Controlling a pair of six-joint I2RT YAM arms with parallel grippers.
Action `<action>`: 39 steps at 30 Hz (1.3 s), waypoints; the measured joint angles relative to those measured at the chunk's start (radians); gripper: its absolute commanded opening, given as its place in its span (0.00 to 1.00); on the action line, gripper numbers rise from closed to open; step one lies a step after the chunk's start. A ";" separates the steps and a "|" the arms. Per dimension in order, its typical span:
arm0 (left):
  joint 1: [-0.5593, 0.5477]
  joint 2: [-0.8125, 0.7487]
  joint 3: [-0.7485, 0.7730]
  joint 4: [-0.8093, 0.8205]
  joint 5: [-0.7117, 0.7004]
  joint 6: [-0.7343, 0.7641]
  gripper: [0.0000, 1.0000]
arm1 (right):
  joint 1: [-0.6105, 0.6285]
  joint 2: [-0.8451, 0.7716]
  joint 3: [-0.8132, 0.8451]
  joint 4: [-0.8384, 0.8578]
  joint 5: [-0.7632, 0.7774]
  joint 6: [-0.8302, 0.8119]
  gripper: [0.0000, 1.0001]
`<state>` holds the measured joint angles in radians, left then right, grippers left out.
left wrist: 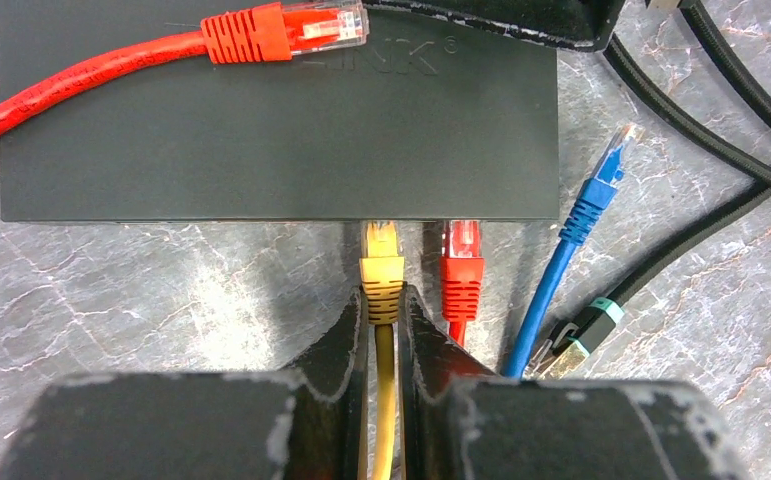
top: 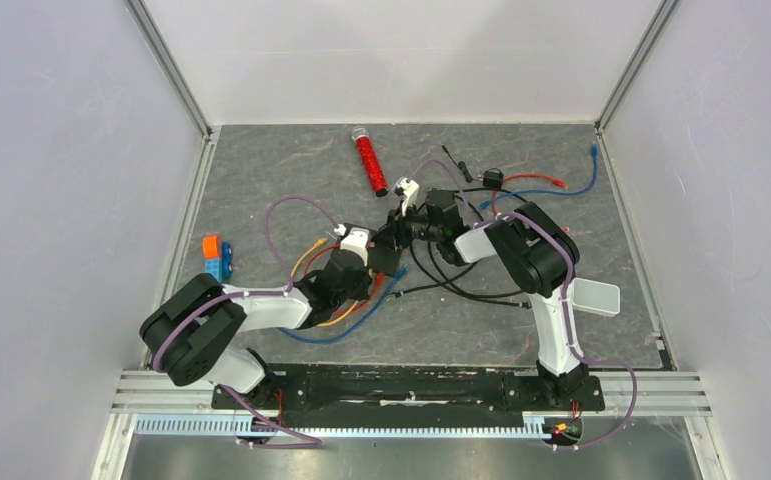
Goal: Insert the plug into the switch port
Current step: Insert the connector into the switch port.
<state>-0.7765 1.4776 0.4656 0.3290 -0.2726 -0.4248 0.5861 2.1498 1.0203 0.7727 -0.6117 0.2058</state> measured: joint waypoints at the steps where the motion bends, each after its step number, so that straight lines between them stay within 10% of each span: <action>1: 0.000 -0.001 0.000 0.000 0.000 0.003 0.02 | 0.000 0.000 0.003 -0.003 0.000 0.001 0.31; 10: 0.050 -0.013 0.000 -0.003 -0.008 0.032 0.02 | 0.005 0.080 0.174 -0.102 -0.047 0.012 0.32; 22: 0.119 -0.031 0.014 -0.059 -0.001 0.017 0.09 | -0.004 0.146 0.409 -0.357 -0.101 0.140 0.57; 31: 0.151 -0.031 0.014 -0.058 -0.026 0.007 0.39 | -0.074 0.140 0.487 -0.496 -0.185 0.249 0.64; 35: 0.154 -0.036 0.038 -0.083 -0.017 0.008 0.71 | -0.095 0.072 0.481 -0.573 -0.157 0.234 0.64; 39: 0.157 -0.090 0.097 -0.154 0.006 0.003 0.74 | -0.099 -0.115 0.391 -0.621 -0.076 0.189 0.64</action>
<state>-0.6193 1.3880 0.5621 0.1753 -0.2661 -0.4217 0.4870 2.0350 1.4117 0.1513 -0.6876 0.3950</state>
